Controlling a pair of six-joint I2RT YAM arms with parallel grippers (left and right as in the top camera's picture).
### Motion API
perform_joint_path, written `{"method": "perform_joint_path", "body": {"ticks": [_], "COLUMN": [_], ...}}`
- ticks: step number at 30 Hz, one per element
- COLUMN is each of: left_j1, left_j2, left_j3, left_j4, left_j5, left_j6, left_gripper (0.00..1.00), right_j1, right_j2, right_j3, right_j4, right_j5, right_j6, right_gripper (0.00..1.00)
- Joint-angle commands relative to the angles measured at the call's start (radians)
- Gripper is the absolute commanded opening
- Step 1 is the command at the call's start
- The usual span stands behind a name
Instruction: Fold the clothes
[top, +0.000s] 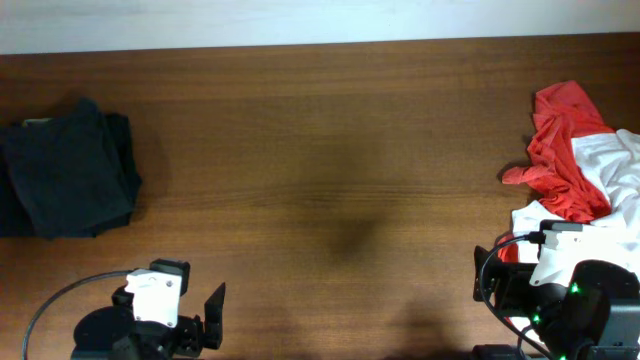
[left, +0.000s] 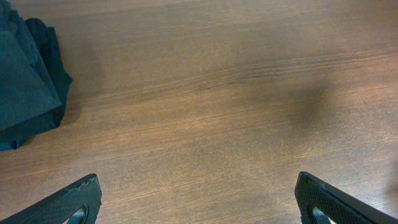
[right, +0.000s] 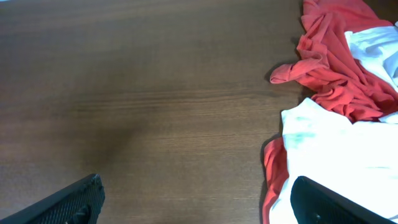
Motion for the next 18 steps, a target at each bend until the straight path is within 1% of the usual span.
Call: {"method": "perform_joint_path", "body": {"ticks": [1, 5, 7, 9, 11, 13, 14, 16, 17, 18], "left_j1": [0.003, 0.003, 0.003, 0.003, 0.003, 0.003, 0.003, 0.003, 0.003, 0.003], "left_j2": [-0.002, -0.002, -0.002, -0.002, -0.002, -0.002, -0.002, -0.002, -0.002, -0.002], "left_j3": [-0.004, -0.004, -0.004, -0.004, -0.004, -0.004, -0.004, -0.004, -0.004, -0.004], "left_j4": [0.001, 0.002, 0.002, 0.002, 0.001, 0.001, 0.002, 0.002, 0.002, 0.002], "left_j5": [-0.005, -0.005, -0.005, -0.005, -0.005, -0.005, -0.005, -0.005, -0.005, -0.005], "left_j6": [-0.005, -0.005, -0.005, -0.005, -0.006, -0.005, -0.005, -0.005, -0.005, -0.005], "left_gripper": [0.99, 0.99, 0.99, 0.99, 0.99, 0.99, 0.99, 0.99, 0.99, 0.99], "right_j1": [-0.004, 0.031, 0.065, 0.075, 0.074, 0.056, 0.047, 0.021, 0.018, 0.016], "right_j2": [-0.005, -0.064, -0.122, -0.226, -0.329, -0.468, -0.510, -0.500, -0.503, -0.513], "right_j3": [-0.005, -0.011, -0.038, -0.117, -0.225, -0.391, -0.440, -0.531, -0.562, -0.613], "right_j4": [-0.001, -0.003, 0.037, 0.119, 0.227, 0.385, 0.431, 0.563, 0.612, 0.695], "right_j5": [0.012, 0.036, 0.038, 0.014, -0.030, -0.080, -0.091, -0.127, -0.138, -0.152], "right_j6": [-0.004, -0.005, -0.009, -0.029, -0.085, -0.124, -0.124, -0.127, -0.142, -0.175], "right_gripper": [0.99, 0.99, 0.99, 0.99, 0.99, 0.99, 0.99, 0.99, 0.99, 0.99]}}
